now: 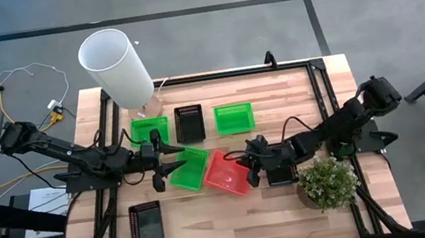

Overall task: Stack baskets by color
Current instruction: Stack the orange bin on the orange bin, then stack the bottom green bin on the top left green bin

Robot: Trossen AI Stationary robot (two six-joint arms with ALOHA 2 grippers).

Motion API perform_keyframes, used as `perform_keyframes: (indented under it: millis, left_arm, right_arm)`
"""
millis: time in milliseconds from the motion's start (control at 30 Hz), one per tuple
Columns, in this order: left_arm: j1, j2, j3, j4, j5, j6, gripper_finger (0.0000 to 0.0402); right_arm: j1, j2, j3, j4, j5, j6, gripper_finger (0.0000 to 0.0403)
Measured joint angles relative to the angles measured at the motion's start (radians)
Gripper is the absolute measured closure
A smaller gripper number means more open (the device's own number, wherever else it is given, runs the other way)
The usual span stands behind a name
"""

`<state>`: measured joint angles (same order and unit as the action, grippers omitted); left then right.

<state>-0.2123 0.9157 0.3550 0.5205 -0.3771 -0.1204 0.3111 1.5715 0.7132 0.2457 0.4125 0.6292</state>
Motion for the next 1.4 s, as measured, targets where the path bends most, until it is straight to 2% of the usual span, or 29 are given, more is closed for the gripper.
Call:
perform_keyframes:
  millis: [533, 667, 833, 1033, 1267, 1400]
  left_arm:
    - [0.000, 0.000, 0.000, 0.000, 0.000, 0.000, 0.0222]
    - [0.000, 0.000, 0.000, 0.000, 0.000, 0.000, 0.0222]
    - [0.000, 0.000, 0.000, -0.001, 0.000, 0.000, 0.0222]
    - [0.000, 0.000, 0.000, -0.006, 0.000, 0.000, 0.0222]
    - [0.000, 0.000, 0.000, -0.025, 0.000, 0.003, 0.0222]
    - [0.000, 0.000, 0.000, -0.023, -0.003, 0.039, 0.0222]
  right_arm:
    - [-0.013, 0.000, 0.000, -0.069, -0.014, 0.018, 0.0396]
    - [-0.022, -0.006, 0.000, -0.064, -0.037, 0.011, 0.0362]
    - [-0.024, -0.050, 0.038, -0.127, -0.074, -0.071, 0.0279]
    - [-0.023, -0.137, 0.133, -0.395, -0.049, -0.167, 0.0202]
    - [-0.011, -0.255, 0.117, -0.630, 0.052, -0.238, 0.0183]
    - [0.001, -0.336, 0.000, -0.589, 0.068, -0.226, 0.0182]
